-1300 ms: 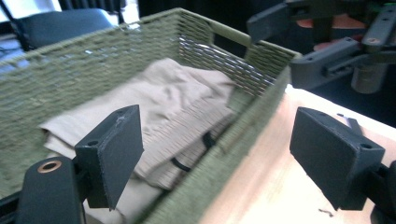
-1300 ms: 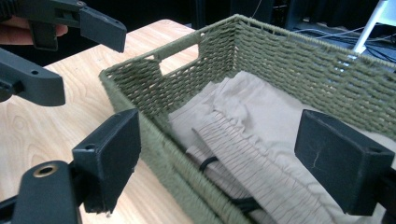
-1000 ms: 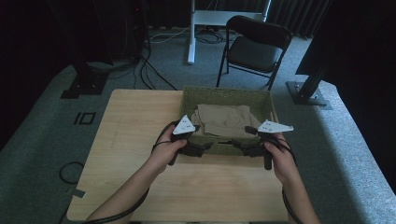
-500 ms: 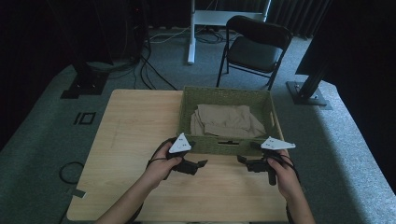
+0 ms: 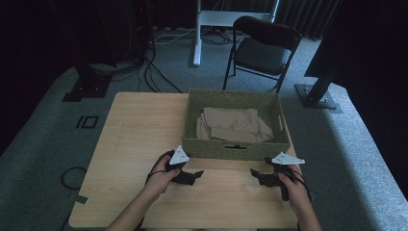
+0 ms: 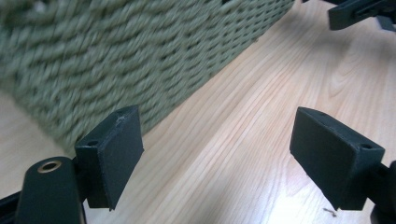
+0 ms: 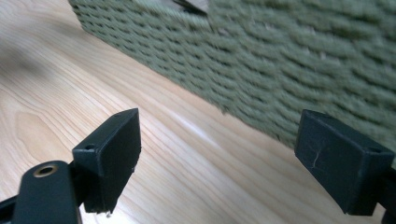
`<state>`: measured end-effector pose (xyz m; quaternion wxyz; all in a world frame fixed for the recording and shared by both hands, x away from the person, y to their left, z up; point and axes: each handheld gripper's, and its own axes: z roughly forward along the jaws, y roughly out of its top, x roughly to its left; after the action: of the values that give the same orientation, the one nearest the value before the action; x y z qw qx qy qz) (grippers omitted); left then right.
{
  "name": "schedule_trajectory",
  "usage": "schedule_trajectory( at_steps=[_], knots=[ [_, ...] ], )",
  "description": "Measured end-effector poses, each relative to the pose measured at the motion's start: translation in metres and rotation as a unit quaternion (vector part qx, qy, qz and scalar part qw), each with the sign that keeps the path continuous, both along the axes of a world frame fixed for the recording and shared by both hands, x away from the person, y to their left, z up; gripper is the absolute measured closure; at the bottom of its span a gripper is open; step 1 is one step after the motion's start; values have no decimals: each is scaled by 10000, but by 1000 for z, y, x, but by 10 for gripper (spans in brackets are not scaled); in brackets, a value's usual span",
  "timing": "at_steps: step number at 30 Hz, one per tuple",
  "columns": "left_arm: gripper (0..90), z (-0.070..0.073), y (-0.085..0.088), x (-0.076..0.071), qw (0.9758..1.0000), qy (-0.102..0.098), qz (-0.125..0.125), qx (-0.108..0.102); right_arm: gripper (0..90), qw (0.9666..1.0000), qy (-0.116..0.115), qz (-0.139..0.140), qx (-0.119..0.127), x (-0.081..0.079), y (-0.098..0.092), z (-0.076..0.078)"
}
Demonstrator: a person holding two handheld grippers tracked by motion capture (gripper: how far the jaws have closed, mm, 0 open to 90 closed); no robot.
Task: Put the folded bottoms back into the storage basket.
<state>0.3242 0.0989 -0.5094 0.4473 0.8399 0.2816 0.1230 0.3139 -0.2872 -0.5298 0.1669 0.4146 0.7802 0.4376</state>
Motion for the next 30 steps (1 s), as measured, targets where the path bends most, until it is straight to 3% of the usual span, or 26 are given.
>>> schedule_trajectory(
  at_steps=[4, 8, 19, 30],
  knots=[
    [183, -13, 9, -2, 9998, 142, 117, 5, 143, 9999, 85, -96, -93, -3, -5, -7],
    [183, -21, 19, -4, 9994, 100, 277, 159, 142, 9996, 97, -195, -191, -7, -10, -11],
    [183, -35, 38, -9, 9979, 162, 545, 307, 143, 9981, 247, -491, -270, -16, -22, -22],
    [184, -41, 68, -18, 9927, 170, 1059, 544, 143, 9943, 393, -865, -480, -27, -37, -26]
  ],
)
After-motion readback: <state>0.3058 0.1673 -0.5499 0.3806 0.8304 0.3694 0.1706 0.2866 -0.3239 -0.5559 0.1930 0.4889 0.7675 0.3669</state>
